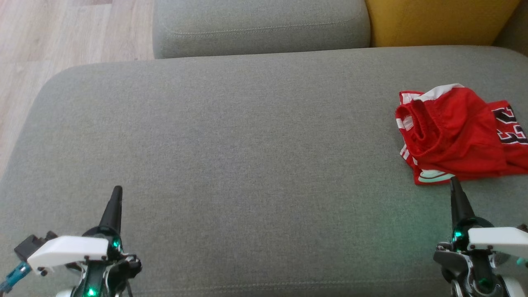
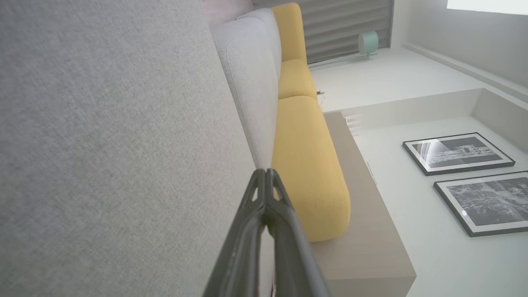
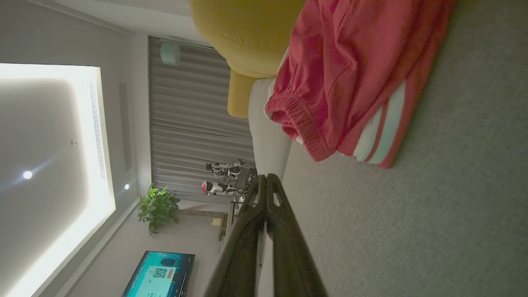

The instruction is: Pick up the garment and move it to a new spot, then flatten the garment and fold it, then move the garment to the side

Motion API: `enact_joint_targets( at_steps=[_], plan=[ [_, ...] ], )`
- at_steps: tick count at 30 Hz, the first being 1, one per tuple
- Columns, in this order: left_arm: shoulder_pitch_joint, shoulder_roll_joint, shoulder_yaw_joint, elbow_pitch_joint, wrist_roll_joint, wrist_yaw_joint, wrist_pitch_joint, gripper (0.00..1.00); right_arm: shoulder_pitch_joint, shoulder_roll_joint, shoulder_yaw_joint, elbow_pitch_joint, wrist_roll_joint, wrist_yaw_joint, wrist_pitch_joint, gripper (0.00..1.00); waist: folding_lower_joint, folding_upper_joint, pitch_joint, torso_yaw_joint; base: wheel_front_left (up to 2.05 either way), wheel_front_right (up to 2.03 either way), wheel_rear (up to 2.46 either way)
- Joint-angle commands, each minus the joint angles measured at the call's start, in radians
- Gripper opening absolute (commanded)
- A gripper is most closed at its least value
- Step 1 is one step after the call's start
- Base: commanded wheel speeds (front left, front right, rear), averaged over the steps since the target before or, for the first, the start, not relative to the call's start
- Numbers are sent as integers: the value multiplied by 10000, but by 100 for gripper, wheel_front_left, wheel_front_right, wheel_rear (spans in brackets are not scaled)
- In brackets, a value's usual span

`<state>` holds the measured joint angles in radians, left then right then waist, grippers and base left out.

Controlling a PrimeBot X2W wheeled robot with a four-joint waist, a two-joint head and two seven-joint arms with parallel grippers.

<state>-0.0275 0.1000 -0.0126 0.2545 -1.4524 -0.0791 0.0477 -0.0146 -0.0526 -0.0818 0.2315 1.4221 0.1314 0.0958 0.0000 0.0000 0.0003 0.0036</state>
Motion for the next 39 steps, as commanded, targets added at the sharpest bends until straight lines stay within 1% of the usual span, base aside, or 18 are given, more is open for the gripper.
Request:
enact_joint_targets(
  at_steps=[1,16,39],
  plan=[
    [-620,16,456,-265,-259,-141,103,0,-627,-197,119,-241,357,-7,-83,0,0,0,2,-3,0,0,0],
    [-788,-360,1075,-101,-1690,-510,506,0,-902,-192,-20,110,2088,-7,-65,0,0,0,28,-35,0,0,0],
    [-794,-399,1132,-97,-1670,-516,550,0,-912,-140,-96,120,2051,-7,-6,0,0,0,28,-36,0,0,0]
  ],
)
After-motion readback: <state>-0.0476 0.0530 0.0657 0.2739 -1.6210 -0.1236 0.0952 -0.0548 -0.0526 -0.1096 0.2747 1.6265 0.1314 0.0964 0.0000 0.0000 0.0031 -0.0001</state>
